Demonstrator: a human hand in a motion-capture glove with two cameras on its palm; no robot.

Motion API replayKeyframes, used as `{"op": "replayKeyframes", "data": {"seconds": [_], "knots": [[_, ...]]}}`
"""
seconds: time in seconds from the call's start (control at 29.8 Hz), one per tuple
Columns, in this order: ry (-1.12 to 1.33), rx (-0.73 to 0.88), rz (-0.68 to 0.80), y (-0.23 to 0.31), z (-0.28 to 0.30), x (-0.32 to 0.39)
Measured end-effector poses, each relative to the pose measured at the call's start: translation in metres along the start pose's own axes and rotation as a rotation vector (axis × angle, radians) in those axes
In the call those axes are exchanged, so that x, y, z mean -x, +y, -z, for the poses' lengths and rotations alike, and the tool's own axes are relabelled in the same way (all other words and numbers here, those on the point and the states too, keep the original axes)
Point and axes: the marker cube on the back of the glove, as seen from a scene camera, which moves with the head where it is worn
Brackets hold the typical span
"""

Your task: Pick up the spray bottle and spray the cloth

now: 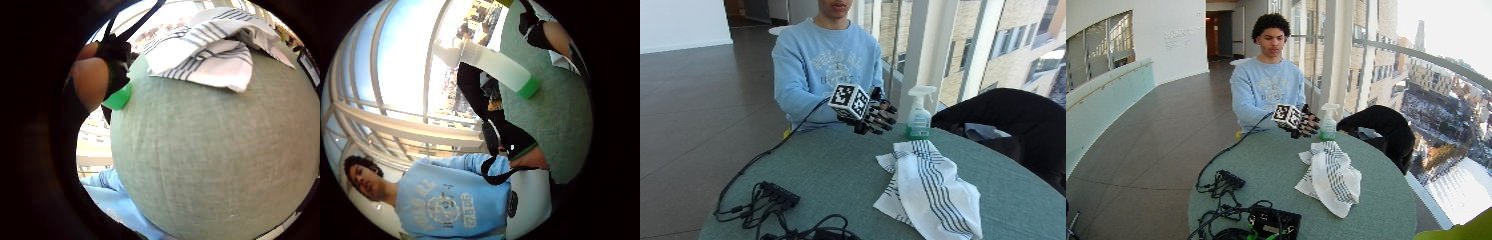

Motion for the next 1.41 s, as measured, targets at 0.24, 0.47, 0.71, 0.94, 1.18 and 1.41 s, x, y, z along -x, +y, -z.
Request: {"op": "replayKeyframes", "data": {"seconds": [0.24, 0.47, 0.71, 0.94, 1.18, 1.41], "knots": [[0.237, -0.030, -0.053, 0.058, 0.048, -0.041], [0.331, -0.078, -0.122, 0.107, 0.077, -0.077], [0.336, -0.089, -0.145, 0.122, 0.085, -0.087], [0.344, -0.079, -0.141, 0.124, 0.084, -0.092], [0.357, -0.065, -0.148, 0.127, 0.079, -0.095], [0.355, -0.059, -0.142, 0.127, 0.077, -0.095]]}}
